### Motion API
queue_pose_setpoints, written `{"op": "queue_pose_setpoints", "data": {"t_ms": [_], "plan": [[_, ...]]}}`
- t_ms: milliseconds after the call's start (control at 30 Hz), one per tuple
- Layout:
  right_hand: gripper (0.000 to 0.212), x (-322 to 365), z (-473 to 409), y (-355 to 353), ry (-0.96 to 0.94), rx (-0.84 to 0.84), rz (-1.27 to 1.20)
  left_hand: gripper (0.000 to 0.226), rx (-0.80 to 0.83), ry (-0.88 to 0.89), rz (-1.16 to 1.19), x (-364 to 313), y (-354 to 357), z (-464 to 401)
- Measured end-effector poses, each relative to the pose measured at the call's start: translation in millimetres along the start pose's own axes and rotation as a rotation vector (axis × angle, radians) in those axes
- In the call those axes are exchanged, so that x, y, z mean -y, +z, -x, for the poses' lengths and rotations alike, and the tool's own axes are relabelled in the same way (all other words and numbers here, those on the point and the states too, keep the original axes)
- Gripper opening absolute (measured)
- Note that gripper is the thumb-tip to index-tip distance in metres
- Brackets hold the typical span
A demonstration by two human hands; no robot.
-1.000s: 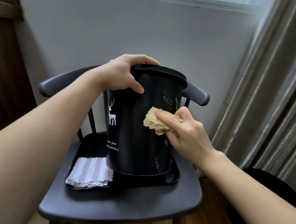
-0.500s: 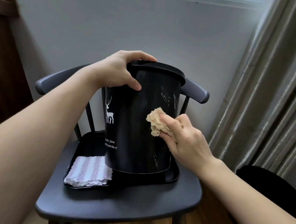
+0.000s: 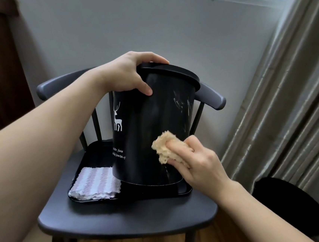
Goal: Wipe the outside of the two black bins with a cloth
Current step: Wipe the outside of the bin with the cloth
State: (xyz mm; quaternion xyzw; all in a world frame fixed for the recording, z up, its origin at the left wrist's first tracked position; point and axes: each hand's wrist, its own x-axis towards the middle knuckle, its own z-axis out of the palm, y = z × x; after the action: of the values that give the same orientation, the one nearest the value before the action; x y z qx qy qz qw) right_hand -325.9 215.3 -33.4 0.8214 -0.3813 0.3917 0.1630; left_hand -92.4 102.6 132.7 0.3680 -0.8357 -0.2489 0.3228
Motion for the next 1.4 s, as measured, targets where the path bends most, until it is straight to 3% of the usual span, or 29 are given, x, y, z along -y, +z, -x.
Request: {"op": "queue_pose_setpoints", "data": {"t_ms": [133,333,500,600,767,967,1133,1333,1400], "plan": [[0.028,1.9,21.9,3.8,-0.067,0.109,-0.058,0.077,0.003,0.002,0.013,-1.6,0.7,0.7],[0.029,-6.4,-1.6,-0.8,0.076,-0.074,-0.009,0.077,-0.006,-0.010,-0.012,-2.4,1.2,1.2],[0.024,-0.9,34.5,5.6,-0.164,0.141,-0.003,0.077,-0.008,-0.029,-0.011,-5.7,2.2,2.6],[0.023,-2.3,39.2,8.2,-0.188,0.152,0.004,0.077,-0.006,-0.047,-0.018,-7.9,2.6,3.5],[0.031,-6.3,27.3,8.8,0.074,-0.036,-0.061,0.075,-0.018,-0.082,-0.041,-12.2,3.3,6.5],[0.051,-0.3,25.5,9.3,0.307,0.025,-0.118,0.066,-0.129,-0.157,-0.333,-18.4,14.6,-0.2],[0.020,7.8,22.6,11.5,0.422,0.006,-0.200,0.064,-0.133,-0.176,-0.373,-22.9,18.1,-0.5],[0.017,10.1,19.7,4.4,0.396,0.030,-0.290,0.065,-0.131,-0.180,-0.327,-25.3,16.8,3.7],[0.020,7.4,13.8,0.5,0.379,-0.029,-0.304,0.064,-0.132,-0.179,-0.325,-26.6,16.6,4.0]]}}
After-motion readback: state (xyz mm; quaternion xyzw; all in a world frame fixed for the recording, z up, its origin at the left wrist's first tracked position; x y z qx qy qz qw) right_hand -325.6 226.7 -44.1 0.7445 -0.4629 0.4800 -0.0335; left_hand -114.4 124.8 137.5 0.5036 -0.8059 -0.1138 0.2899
